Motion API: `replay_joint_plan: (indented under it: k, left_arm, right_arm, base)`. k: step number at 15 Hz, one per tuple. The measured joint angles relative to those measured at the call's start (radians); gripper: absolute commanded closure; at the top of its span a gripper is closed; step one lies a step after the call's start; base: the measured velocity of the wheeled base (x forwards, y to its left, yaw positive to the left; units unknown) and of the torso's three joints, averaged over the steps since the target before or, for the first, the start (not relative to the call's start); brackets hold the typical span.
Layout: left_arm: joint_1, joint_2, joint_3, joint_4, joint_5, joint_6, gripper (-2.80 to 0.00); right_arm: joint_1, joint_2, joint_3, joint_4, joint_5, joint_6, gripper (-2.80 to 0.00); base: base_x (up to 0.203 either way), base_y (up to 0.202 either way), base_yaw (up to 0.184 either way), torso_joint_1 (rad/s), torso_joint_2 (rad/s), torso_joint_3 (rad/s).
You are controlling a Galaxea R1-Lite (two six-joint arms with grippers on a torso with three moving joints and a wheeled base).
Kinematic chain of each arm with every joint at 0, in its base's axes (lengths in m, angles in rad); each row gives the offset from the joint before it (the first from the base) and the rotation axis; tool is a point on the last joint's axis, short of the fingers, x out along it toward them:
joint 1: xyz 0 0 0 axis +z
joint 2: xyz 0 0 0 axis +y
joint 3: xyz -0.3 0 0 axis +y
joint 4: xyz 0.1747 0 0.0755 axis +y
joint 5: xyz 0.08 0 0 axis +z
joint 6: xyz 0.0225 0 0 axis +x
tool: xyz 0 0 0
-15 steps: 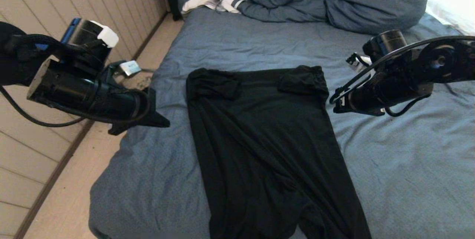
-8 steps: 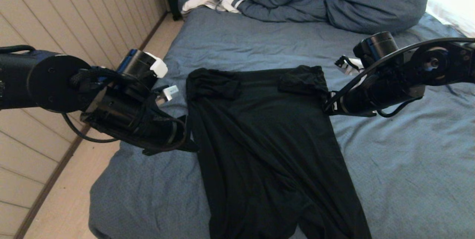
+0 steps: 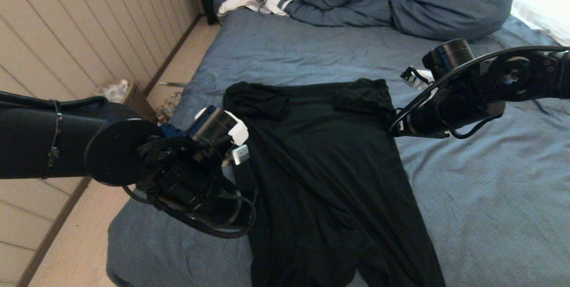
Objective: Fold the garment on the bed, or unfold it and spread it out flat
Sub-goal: Unford the black T-shirt
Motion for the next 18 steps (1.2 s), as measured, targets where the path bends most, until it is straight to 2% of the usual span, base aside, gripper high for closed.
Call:
replay_joint_plan:
  k: [3, 5, 8, 13, 14, 18]
  left_arm:
    - [-0.034, 0.026, 0.058, -0.057, 0.022, -0.002, -2.8]
    - [-0.04, 0.054, 0.083, -0.115, 0.06, -0.002, -2.8]
    - [-0.042, 0.09, 0.092, -0.16, 0.131, -0.005, -2.8]
    - [-0.022, 0.154, 0.096, -0.234, 0.183, -0.007, -2.8]
    - [-0.017, 0.165, 0.097, -0.251, 0.195, -0.008, 0.0]
    - [-0.011, 0.169, 0.105, -0.246, 0.204, -0.009, 0.0]
  right_arm:
    - [-0.003, -0.001, 0.0, -0.004, 0.002, 0.0, 0.0]
    - [-0.001, -0.003, 0.0, -0.004, 0.001, 0.0, 0.0]
    - [0.0, -0.003, 0.001, -0.004, 0.001, 0.0, 0.0]
    - [0.001, 0.0, -0.001, -0.005, 0.001, 0.0, 0.0]
    - [0.001, 0.001, -0.001, -0.005, 0.001, 0.0, 0.0]
    - [0.003, 0.004, -0.001, -0.006, 0.001, 0.0, 0.0]
  base:
    - [0.0, 0.0, 0.0, 0.0, 0.0, 0.0]
    - [0.0, 0.0, 0.0, 0.0, 0.0, 0.0]
    - [0.0, 0.0, 0.0, 0.0, 0.0, 0.0]
    - [0.0, 0.0, 0.0, 0.0, 0.0, 0.0]
    - [0.0, 0.0, 0.0, 0.0, 0.0, 0.0]
    - [0.0, 0.0, 0.0, 0.0, 0.0, 0.0]
